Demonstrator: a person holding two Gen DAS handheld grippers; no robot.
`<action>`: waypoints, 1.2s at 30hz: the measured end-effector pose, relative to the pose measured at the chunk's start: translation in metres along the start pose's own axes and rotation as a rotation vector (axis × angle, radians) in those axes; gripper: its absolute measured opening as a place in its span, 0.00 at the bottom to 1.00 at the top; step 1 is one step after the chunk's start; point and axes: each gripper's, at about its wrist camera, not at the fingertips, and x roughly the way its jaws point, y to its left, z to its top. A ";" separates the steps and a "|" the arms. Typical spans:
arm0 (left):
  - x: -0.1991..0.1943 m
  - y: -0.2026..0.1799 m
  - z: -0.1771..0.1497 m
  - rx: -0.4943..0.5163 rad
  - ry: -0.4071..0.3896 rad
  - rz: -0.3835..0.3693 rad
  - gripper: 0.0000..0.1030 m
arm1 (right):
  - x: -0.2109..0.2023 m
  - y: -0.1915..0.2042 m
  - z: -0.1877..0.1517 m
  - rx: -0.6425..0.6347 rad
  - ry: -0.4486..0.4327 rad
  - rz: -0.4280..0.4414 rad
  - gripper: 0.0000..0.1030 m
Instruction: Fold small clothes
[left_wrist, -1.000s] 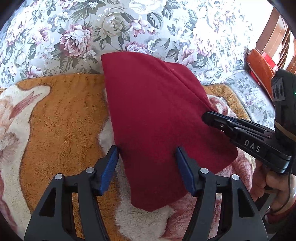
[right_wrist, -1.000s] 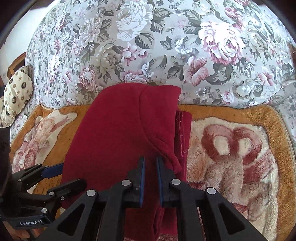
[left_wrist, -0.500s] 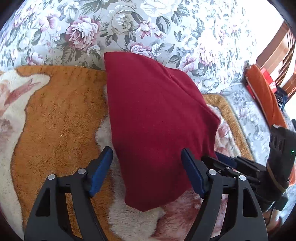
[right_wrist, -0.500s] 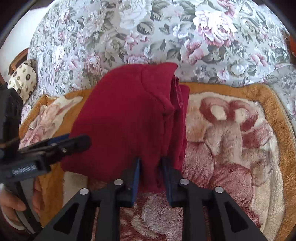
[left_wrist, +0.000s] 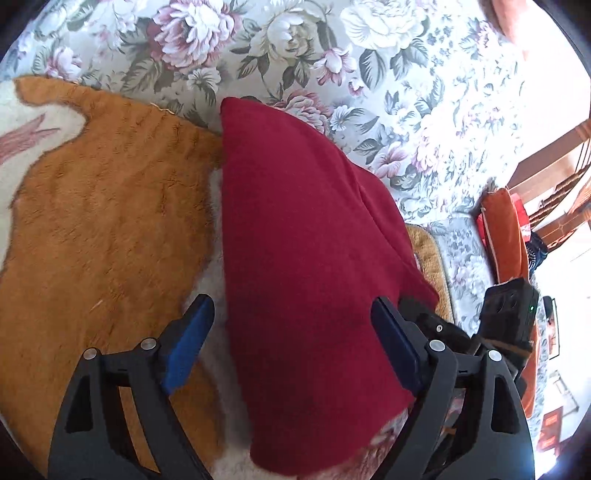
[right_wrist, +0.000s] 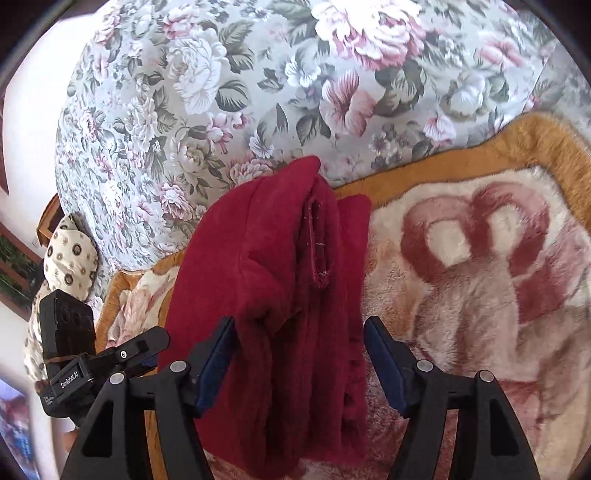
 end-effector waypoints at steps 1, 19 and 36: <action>0.007 0.001 0.004 -0.006 0.017 -0.009 0.84 | 0.003 -0.002 0.001 0.009 -0.012 0.016 0.68; -0.038 -0.016 -0.028 0.052 0.000 -0.035 0.65 | -0.032 0.037 -0.022 -0.038 -0.048 0.096 0.45; -0.092 -0.013 -0.115 0.164 -0.065 0.267 0.68 | -0.107 0.072 -0.115 -0.142 -0.071 -0.047 0.52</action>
